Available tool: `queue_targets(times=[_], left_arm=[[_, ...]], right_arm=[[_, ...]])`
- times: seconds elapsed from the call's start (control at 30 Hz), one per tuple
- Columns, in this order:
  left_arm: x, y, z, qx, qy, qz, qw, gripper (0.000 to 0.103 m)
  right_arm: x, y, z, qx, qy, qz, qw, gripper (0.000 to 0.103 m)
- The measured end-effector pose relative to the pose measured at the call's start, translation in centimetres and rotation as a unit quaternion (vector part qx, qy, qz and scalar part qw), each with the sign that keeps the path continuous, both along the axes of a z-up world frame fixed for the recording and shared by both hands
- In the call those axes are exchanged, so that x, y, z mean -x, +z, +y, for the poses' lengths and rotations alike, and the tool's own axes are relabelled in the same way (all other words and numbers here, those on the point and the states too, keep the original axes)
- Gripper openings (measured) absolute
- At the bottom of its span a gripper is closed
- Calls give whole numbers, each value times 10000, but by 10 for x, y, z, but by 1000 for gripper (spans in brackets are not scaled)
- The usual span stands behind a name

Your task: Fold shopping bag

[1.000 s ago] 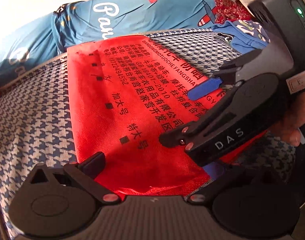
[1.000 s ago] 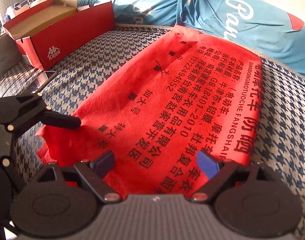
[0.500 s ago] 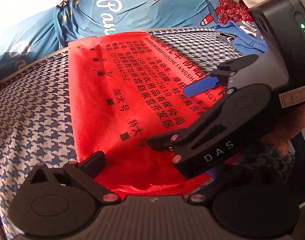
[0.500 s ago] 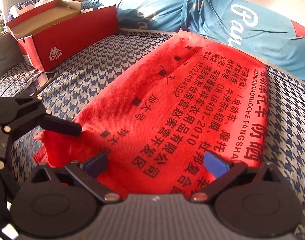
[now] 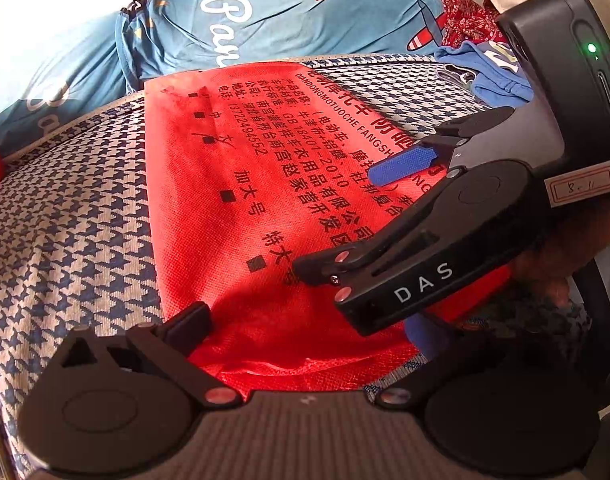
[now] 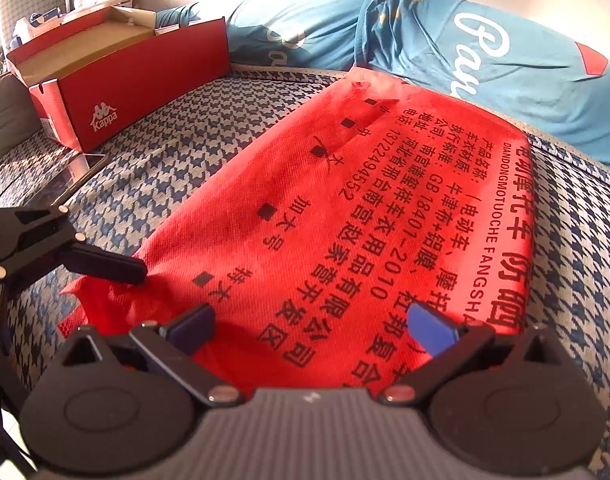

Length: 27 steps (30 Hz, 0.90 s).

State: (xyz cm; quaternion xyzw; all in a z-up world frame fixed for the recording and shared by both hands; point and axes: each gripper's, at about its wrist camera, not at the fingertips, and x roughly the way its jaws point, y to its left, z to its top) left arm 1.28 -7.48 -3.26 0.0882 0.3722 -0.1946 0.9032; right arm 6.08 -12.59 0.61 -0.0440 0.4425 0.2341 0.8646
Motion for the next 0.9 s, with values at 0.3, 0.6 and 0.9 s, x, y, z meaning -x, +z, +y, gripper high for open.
queue_targets(times=[0.3,0.6,0.9], left_arm=[[-2,0,-2,10,12,-42,10000,103],[-3,-1,-4,5,11,-97,10000,103],[-1,0,-3,0,30,-76,10000,103]], right_arm=[[0,-1,2,7,-32,-6,10000,103],[0,-1,3,9,-50,1,10000,103],[-3,-1,0,-10,-20,16,10000,103]])
